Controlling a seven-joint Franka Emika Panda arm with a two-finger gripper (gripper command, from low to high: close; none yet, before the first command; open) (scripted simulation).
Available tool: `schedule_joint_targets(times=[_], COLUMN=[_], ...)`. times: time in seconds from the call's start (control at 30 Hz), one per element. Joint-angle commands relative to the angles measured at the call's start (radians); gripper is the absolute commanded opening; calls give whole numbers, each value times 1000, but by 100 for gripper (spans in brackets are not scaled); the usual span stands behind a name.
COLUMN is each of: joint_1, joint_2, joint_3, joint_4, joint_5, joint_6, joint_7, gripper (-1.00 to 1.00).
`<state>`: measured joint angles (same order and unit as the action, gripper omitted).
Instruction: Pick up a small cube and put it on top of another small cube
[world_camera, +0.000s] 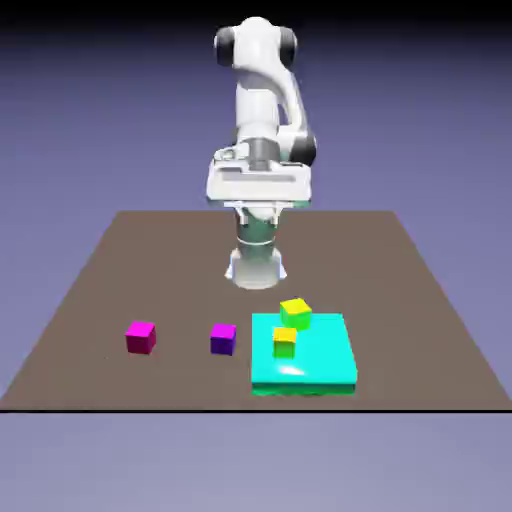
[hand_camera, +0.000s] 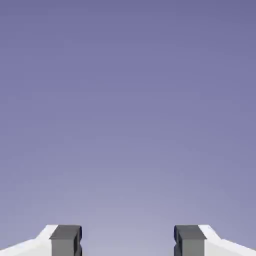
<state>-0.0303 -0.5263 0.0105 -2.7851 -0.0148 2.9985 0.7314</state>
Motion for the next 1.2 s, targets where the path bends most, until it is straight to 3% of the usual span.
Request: schedule_joint_targets(times=[0.0,0.73,0.8,1.17], joint_1=[-35,-807,-814,-415], joint_2=[36,834,840,955], joint_3=[9,201,202,-191], joint_4=[21,475,479,451], joint_5=[-12,-282,-284,-86], joint_6=[-32,-734,-740,-589], joint_7=[-8,-183,-185,-325], gripper=[0,0,0,0])
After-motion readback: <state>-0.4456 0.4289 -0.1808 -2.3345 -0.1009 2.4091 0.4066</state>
